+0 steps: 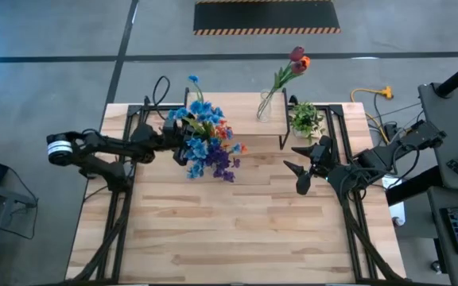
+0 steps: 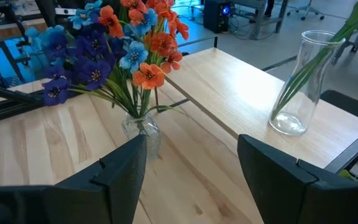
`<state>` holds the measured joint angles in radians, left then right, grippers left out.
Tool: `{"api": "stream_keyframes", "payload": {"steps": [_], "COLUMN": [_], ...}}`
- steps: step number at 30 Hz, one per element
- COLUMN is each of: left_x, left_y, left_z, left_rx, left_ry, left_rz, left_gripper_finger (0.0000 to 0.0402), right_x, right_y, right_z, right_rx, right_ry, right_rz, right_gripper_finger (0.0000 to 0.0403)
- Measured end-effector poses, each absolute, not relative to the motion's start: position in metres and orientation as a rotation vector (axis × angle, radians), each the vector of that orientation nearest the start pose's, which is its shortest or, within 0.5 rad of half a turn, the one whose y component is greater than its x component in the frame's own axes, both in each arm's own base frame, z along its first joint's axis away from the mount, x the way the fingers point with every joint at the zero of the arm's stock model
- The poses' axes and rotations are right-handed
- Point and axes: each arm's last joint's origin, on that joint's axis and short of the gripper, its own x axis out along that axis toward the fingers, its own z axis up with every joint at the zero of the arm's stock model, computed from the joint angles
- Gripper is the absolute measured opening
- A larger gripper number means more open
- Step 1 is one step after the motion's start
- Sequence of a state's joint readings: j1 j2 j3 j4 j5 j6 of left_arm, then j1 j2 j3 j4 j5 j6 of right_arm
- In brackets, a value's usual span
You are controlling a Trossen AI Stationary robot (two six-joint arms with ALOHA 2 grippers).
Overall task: Pick and place flowers into a vace then onto a shelf
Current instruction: Put the blue flowers into the transparent vase
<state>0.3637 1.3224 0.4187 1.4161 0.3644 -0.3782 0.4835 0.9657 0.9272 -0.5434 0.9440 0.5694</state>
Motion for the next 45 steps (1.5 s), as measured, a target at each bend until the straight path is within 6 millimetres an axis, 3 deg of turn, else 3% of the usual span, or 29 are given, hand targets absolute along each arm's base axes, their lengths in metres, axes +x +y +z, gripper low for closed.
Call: {"api": "stream_keyframes", "payload": {"steps": [6,14,28,45], "left_x": [0.231,0.229,0.230,0.230], "left_y": [0.075,0.075,0.075,0.076], "left_z": [0.241,0.247,0.236,0.236], "left_rx": [-0.195,-0.129,-0.042,0.021], "left_ry": [-0.467,-0.546,-0.462,-0.471], "left_rz": [-0.098,-0.099,-0.059,-0.018], "left_gripper_finger": [0.0006,0.0006,0.0006,0.0006], "right_x": [0.177,0.177,0.177,0.177], "right_y": [0.067,0.067,0.066,0.066], "right_z": [0.325,0.325,0.324,0.324], "right_rx": [0.166,0.166,0.165,0.164], "right_ry": [0.299,0.299,0.300,0.300], "right_rz": [-0.551,-0.551,-0.551,-0.552], "right_gripper_finger": [0.0242,0.0242,0.0242,0.0242]}}
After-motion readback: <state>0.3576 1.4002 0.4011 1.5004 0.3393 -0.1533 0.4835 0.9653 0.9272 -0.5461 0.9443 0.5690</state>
